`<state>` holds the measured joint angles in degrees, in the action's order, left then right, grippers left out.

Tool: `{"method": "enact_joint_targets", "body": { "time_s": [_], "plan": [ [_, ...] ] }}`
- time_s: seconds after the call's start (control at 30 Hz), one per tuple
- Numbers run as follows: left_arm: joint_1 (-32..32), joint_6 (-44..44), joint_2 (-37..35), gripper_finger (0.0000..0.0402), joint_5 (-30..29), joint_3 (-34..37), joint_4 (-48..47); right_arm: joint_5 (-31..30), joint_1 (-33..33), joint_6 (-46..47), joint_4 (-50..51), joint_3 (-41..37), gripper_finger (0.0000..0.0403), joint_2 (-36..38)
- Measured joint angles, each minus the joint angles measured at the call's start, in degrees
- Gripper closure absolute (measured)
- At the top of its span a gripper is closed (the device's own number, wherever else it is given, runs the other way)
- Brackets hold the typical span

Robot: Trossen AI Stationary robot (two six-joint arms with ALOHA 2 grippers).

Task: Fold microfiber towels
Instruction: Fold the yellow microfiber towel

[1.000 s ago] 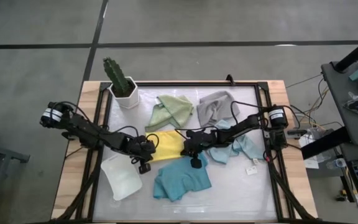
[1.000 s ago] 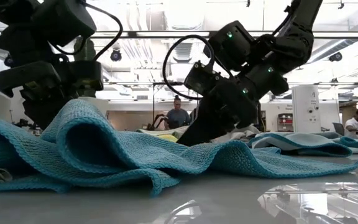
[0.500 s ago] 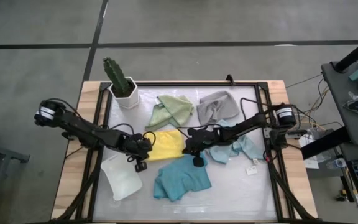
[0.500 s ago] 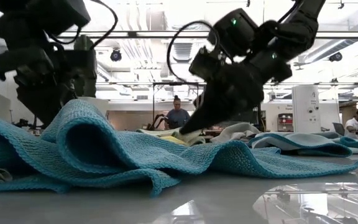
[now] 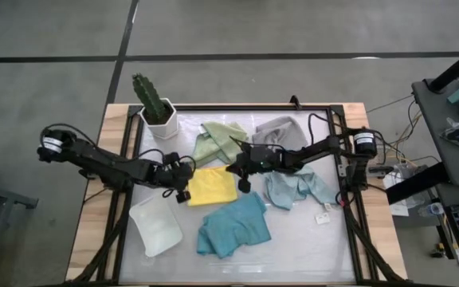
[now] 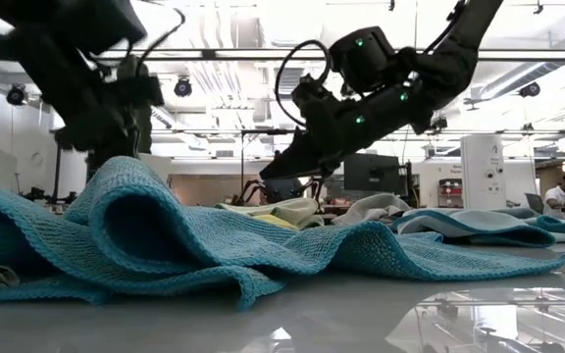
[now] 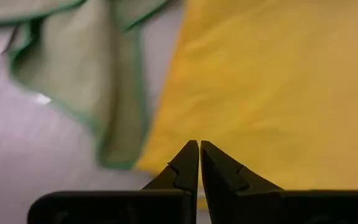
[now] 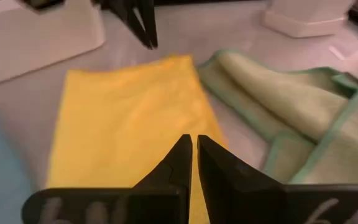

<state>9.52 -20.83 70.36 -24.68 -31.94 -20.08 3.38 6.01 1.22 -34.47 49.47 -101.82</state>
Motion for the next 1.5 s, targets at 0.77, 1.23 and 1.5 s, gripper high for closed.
{"method": "enact_joint_targets", "body": {
  "time_s": [0.77,1.23,1.5],
  "plan": [
    [-3.65,-1.23,10.18,0.0398,-0.56,-0.32,0.93,-2.08,1.54,4.38,-2.16,1.77,0.0383,-8.06],
    [-3.30,1.21,-0.98,0.0398,0.45,-1.27,-0.13,2.11,1.54,17.52,22.69,6.08,0.0383,-0.14],
    [-3.24,4.73,-3.07,0.0398,0.35,-1.25,0.32,13.75,1.36,28.39,34.66,11.18,0.0364,-0.26]
  ]
}}
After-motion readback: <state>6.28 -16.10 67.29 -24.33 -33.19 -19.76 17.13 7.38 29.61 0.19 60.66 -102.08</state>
